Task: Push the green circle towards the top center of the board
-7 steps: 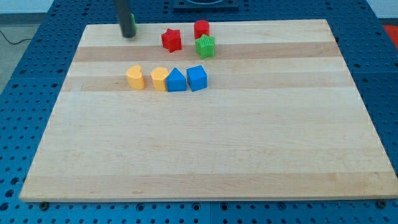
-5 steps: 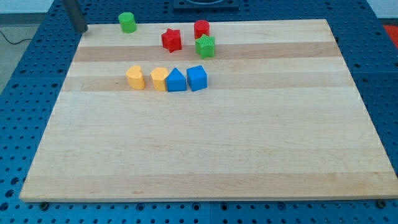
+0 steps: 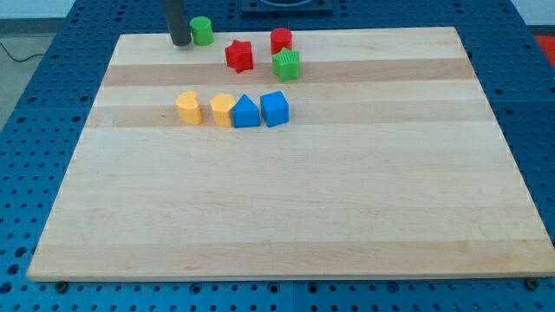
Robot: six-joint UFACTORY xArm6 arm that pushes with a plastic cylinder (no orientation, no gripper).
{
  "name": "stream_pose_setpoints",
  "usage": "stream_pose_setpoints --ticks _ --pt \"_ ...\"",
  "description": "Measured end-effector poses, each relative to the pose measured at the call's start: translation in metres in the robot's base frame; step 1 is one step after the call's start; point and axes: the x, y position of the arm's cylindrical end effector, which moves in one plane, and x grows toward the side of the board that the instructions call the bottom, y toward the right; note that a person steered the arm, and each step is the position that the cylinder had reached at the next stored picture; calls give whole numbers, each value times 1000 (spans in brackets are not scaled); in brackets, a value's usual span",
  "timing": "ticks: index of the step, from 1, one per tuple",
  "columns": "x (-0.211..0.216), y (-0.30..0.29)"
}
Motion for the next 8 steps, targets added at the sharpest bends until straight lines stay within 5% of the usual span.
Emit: stream_pose_setpoints --ticks 2,3,6,8 --pt "-22 -31" --pt "-18 32" --pt "-22 -35" --pt "-21 93"
